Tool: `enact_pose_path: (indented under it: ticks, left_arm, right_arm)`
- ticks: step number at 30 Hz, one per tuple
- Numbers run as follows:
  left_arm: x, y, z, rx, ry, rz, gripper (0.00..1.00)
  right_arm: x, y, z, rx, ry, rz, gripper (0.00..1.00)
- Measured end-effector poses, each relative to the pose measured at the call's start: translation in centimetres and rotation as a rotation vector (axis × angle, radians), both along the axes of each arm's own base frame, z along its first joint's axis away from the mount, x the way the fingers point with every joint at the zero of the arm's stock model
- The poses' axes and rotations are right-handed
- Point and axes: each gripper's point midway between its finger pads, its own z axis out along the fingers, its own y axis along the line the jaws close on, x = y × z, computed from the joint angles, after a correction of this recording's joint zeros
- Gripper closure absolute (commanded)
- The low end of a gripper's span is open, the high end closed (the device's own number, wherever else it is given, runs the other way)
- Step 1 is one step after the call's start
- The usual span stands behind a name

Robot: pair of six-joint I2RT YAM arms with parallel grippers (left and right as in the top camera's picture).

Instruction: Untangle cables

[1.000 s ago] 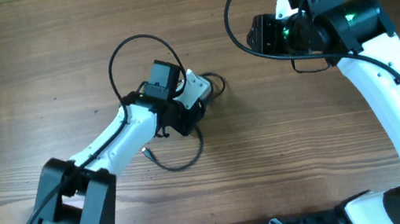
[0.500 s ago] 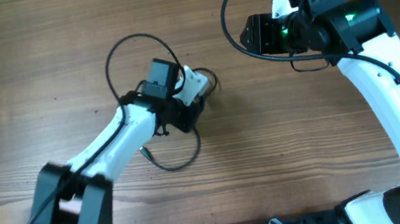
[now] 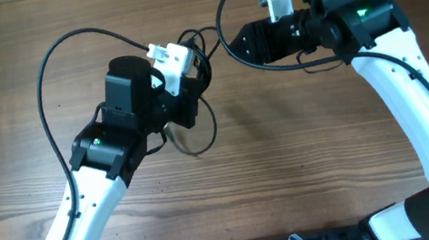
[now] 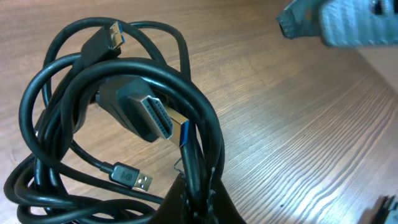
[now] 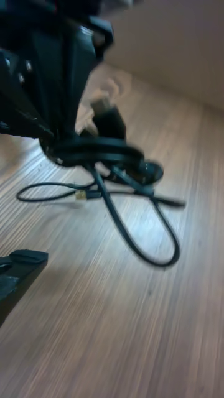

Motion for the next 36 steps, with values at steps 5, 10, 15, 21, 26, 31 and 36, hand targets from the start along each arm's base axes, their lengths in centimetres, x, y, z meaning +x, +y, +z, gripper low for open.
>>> enact_pose_path:
  ticks: [5,10,15,21,26,31,36]
  left_arm:
    - [0.1,-0.1,0.2,-0.049,0.042,0.045,0.96]
    - [0.3,-0.4,0.7,-0.097,0.059,0.063,0.96]
    - [0.1,-0.6,0.7,-0.113,0.073,0.062,0.96]
    - [0.3,-0.2,0.5,-0.110,0.084,0.079,0.96]
    - [0.6,-0.2,0.6,-0.113,0.075,0.088,0.96]
    - [1.2,-0.2,1.5,-0.136,0.035,0.090,0.96]
    - [1.9,-0.4,2.5,-0.181,0.004,0.101,0.96]
  right_arm:
    - [-1.5,2.4,0.0,0.010,-0.014,0.092,0.40]
    - [-2.0,4.3,-1.7,-0.009,0.018,0.144,0.41]
    - [-1.1,4.9,-3.3,-0.019,0.034,0.149,0.42]
    - [-0.4,5.4,-3.9,-0.008,0.031,0.161,0.74]
    - [0.0,5.8,-4.3,0.001,0.035,0.160,0.84]
    - [0.4,6.2,-3.8,0.030,0.035,0.142,0.78]
    - [1.0,6.1,-3.7,0.037,0.041,0.099,0.71]
